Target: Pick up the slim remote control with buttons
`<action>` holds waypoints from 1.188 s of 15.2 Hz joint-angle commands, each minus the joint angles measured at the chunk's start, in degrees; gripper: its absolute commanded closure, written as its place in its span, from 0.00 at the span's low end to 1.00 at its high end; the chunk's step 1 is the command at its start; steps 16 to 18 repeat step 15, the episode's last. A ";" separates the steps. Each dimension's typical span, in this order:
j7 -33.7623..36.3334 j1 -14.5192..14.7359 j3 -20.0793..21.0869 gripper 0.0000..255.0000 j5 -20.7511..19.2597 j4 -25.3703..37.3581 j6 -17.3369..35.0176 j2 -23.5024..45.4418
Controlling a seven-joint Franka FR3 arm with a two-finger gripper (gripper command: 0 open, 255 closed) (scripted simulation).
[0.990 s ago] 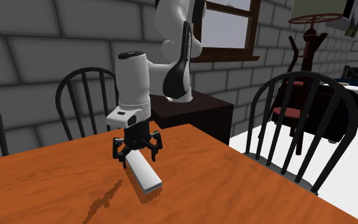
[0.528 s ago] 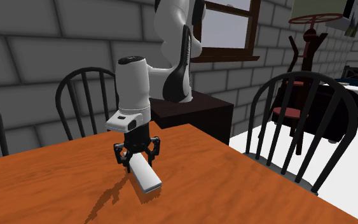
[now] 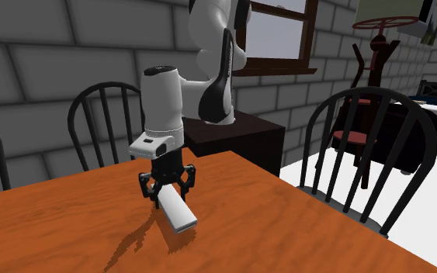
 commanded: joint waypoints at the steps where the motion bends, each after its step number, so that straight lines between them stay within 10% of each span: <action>1: 0.23 0.29 -0.35 1.00 -0.28 -0.31 -0.75 -1.03; 18: 1.49 2.10 -2.75 1.00 -2.49 -2.61 -5.97 -8.52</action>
